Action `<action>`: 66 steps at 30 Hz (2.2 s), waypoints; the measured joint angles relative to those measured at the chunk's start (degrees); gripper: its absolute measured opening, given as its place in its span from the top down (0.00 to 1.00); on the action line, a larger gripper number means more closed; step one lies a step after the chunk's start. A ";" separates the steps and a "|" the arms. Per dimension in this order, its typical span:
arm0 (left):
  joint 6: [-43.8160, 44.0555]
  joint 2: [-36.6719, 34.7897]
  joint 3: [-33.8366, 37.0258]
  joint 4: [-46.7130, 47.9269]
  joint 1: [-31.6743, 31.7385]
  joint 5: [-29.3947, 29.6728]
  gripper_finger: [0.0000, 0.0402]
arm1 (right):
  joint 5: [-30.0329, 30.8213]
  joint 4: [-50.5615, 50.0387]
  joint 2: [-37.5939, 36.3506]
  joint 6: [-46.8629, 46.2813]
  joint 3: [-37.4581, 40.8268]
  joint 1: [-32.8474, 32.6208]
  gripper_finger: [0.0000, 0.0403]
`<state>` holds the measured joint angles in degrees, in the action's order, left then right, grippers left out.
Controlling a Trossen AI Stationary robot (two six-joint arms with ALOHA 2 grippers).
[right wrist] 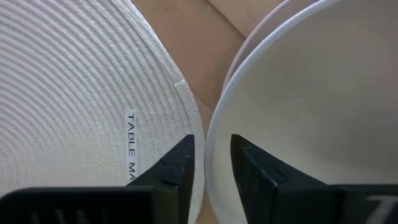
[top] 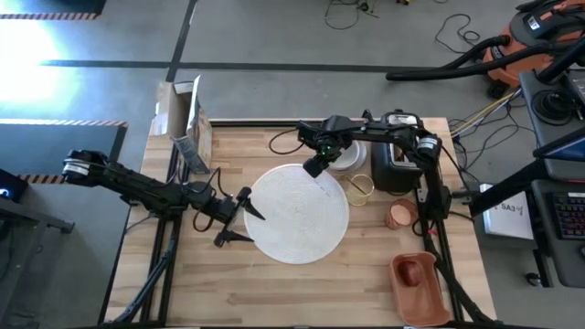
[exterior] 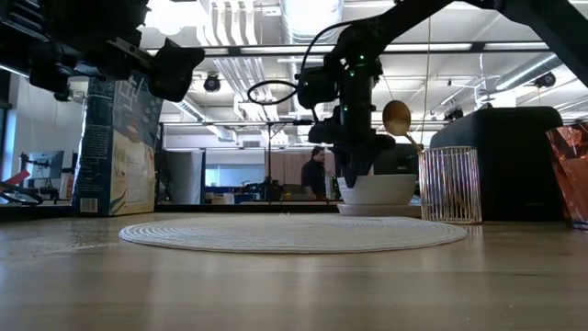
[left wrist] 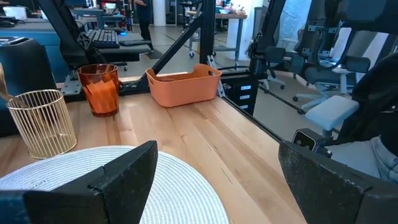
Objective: Arrange a breakfast setting
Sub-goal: Put the white bowl on the placemat
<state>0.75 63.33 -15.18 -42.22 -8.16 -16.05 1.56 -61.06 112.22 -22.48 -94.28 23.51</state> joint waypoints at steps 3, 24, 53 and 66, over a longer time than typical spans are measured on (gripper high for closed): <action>0.01 0.00 0.00 0.00 0.01 0.00 0.21 | 0.00 0.00 0.01 0.65 0.00 0.00 0.84; 0.23 0.01 0.00 -1.08 0.02 0.00 0.21 | -0.11 -4.62 -5.73 3.40 -1.64 -2.58 0.98; 5.81 0.00 0.00 -4.81 -2.05 0.02 0.21 | -0.59 -4.08 -5.48 14.73 -6.02 -30.95 0.98; 5.79 0.00 -0.07 -5.38 -2.51 0.02 0.21 | -3.78 -0.34 -5.38 8.81 0.57 -34.38 0.98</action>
<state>6.55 63.33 -15.25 -47.59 -10.67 -16.03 -2.22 -61.40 106.85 -13.67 -93.71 -10.87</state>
